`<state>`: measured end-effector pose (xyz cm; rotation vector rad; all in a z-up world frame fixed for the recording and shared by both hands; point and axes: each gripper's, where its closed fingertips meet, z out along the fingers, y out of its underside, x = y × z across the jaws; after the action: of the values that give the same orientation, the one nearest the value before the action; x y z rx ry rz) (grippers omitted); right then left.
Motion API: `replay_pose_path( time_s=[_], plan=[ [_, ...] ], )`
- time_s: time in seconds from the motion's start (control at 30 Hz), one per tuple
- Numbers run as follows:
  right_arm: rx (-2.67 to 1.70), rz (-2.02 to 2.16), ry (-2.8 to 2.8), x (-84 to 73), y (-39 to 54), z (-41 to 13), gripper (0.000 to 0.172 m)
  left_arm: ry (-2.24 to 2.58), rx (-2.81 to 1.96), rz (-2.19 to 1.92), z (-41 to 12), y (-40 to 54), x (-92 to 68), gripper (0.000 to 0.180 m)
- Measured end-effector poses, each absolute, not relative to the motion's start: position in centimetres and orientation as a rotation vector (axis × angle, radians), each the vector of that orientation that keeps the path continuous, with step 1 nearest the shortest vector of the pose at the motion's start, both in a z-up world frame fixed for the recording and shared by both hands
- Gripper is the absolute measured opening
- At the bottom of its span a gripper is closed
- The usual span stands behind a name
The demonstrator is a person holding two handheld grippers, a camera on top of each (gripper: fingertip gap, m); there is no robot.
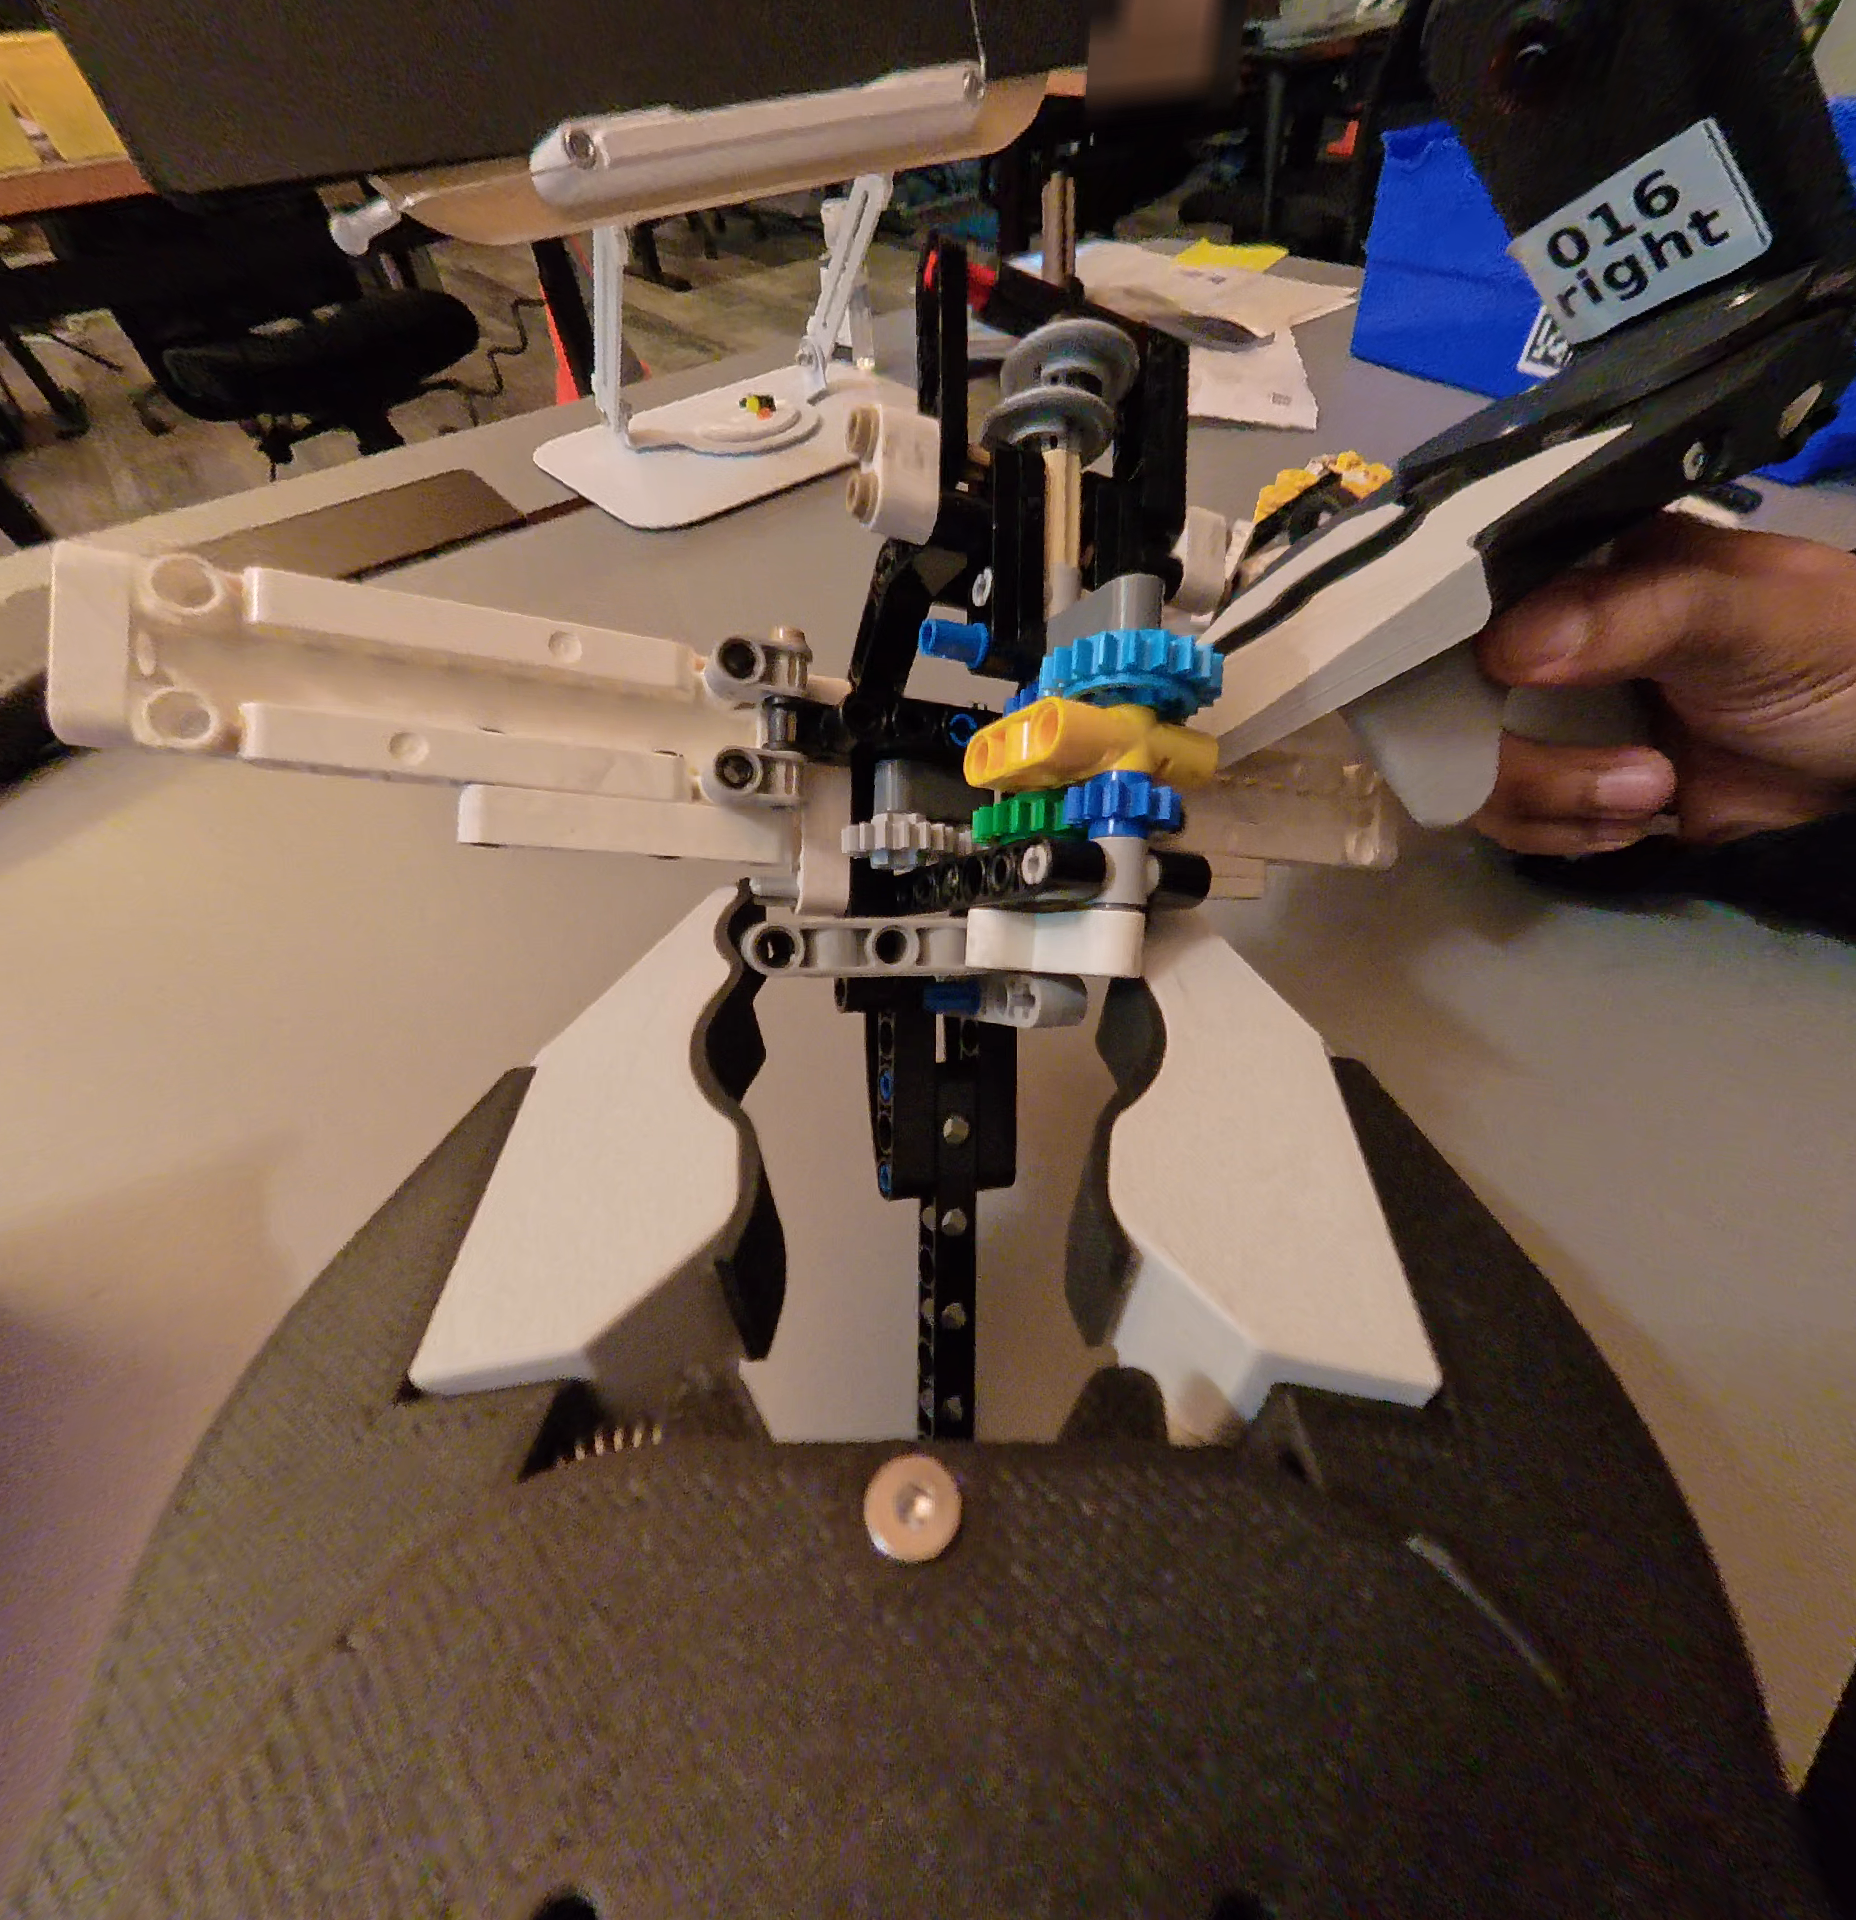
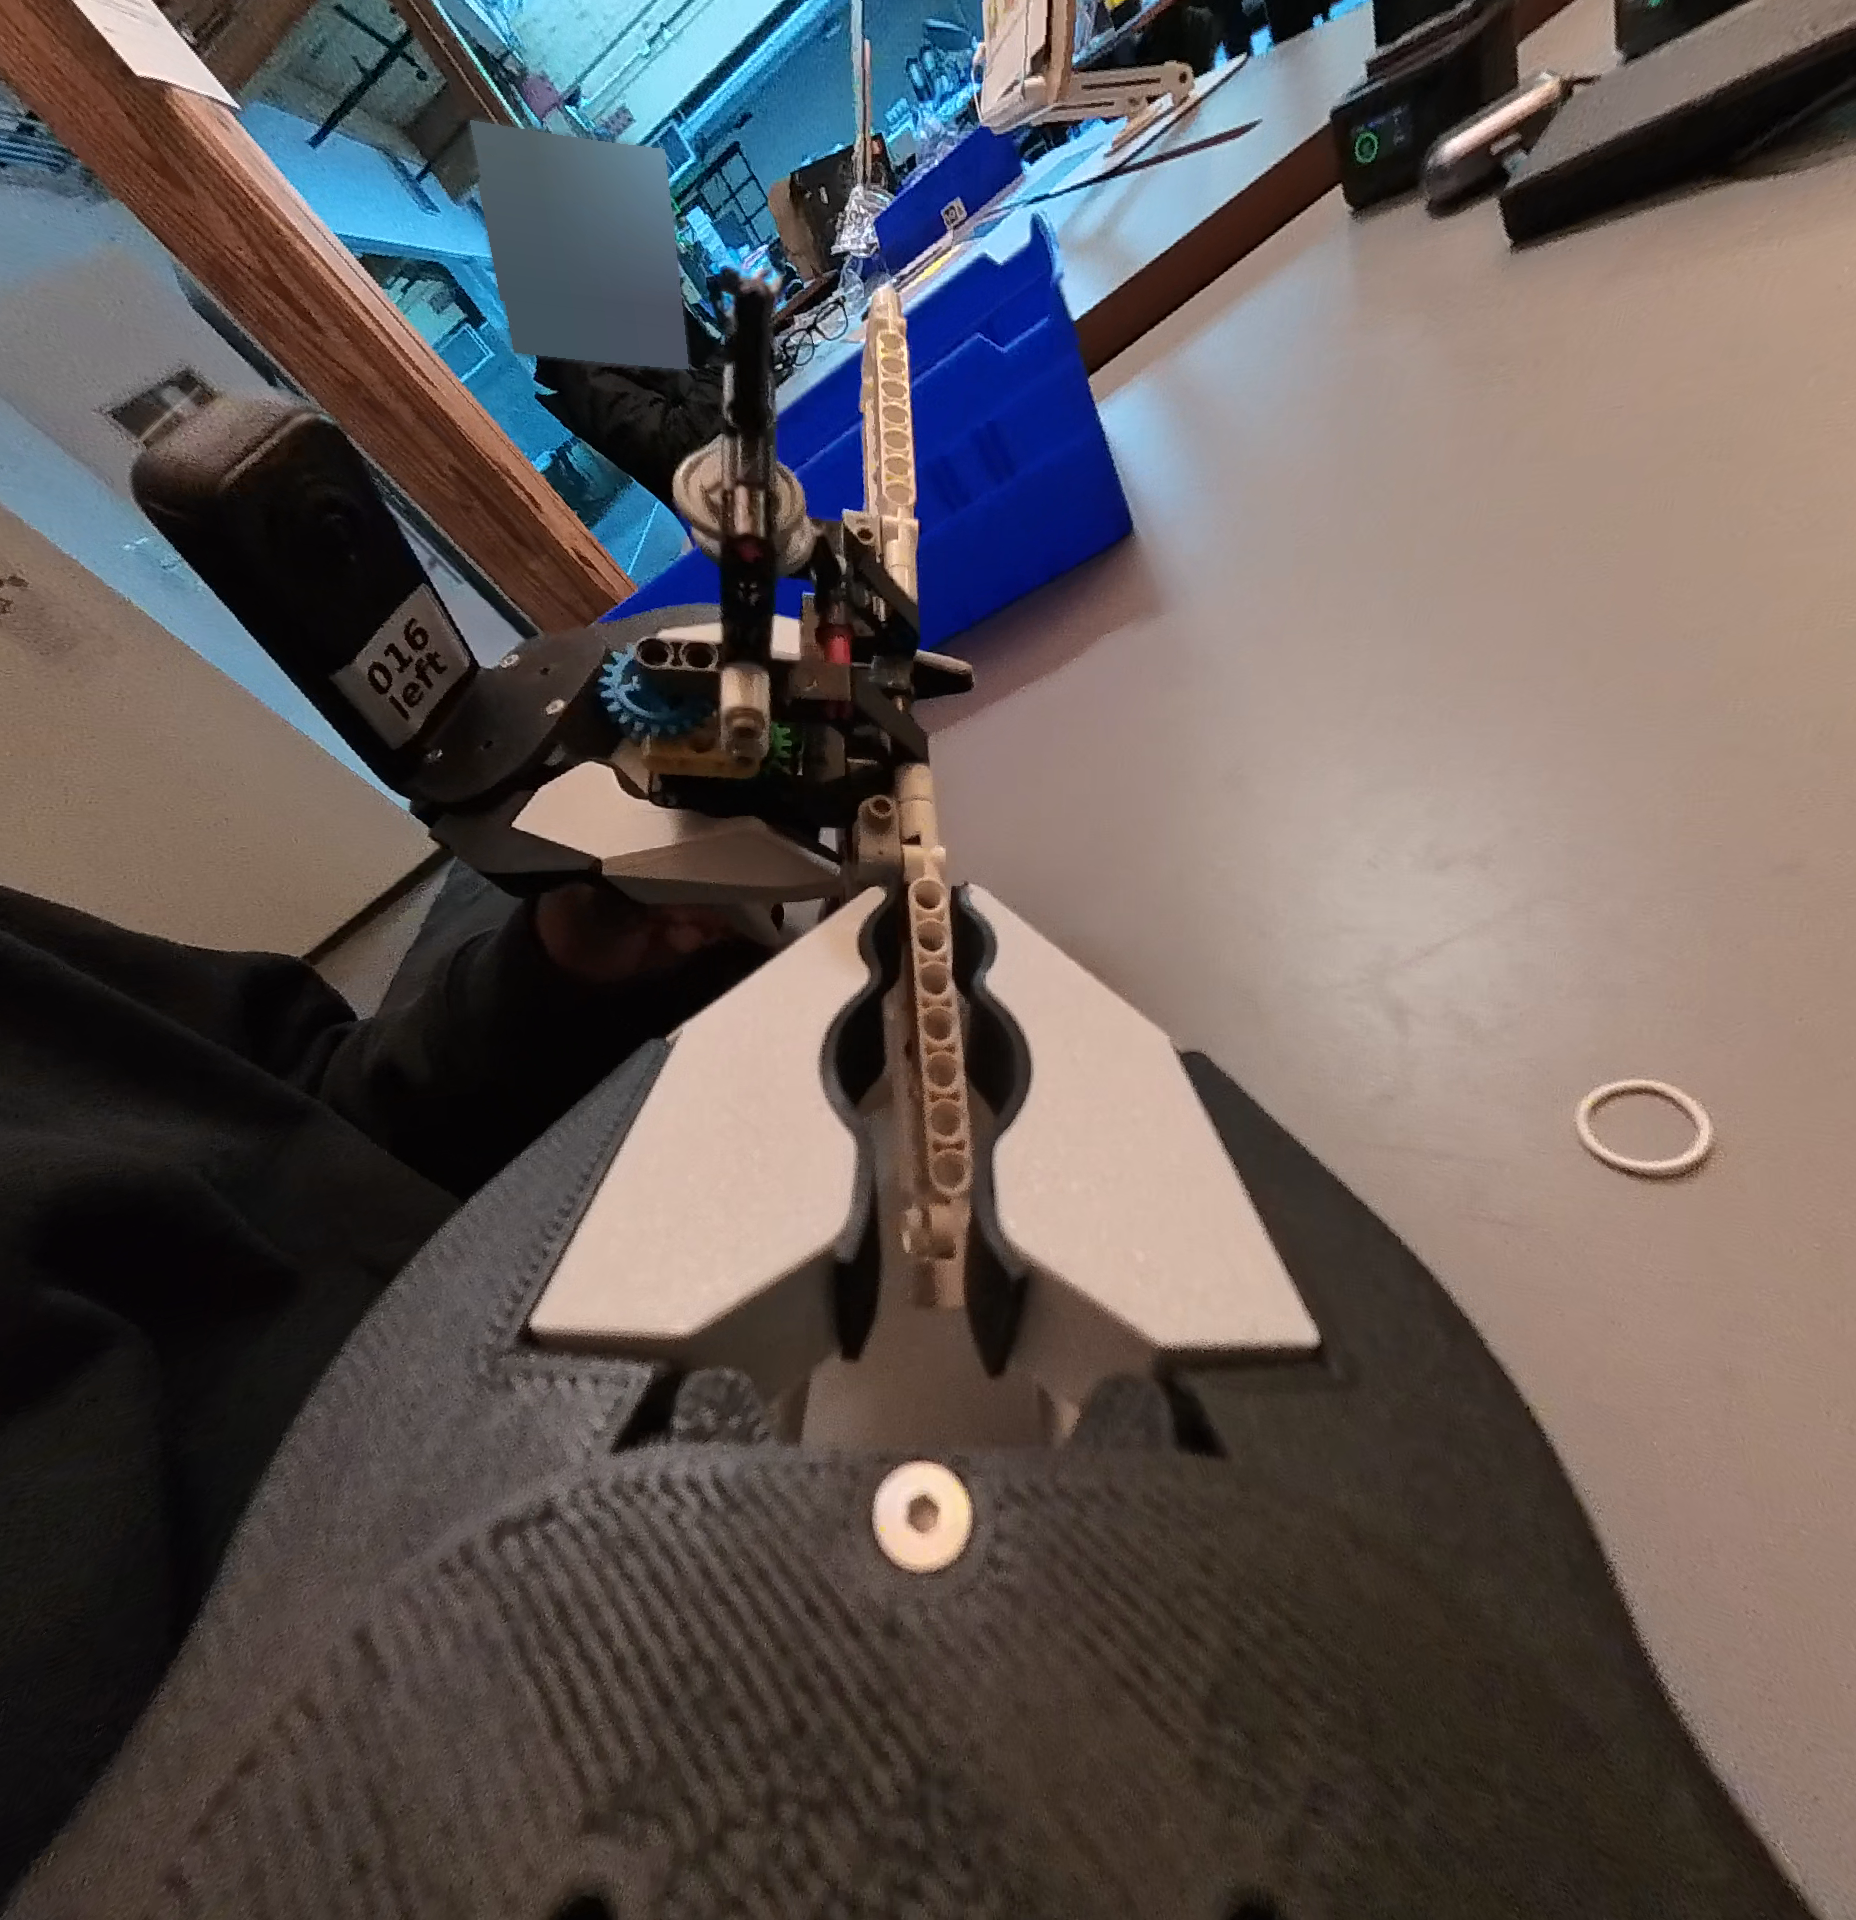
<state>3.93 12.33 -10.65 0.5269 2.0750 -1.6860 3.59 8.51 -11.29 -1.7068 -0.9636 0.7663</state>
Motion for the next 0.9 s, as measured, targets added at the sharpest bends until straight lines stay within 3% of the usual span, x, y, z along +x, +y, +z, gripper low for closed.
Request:
replay_pose_path(
  time_s=[0.9],
  plan=[
    [0.662,-1.21,2.255,3.8,12.4,-16.8,0.008,-1.223,-1.924,0.483,-16.6,8.4,3.4,0.065]
  ],
)
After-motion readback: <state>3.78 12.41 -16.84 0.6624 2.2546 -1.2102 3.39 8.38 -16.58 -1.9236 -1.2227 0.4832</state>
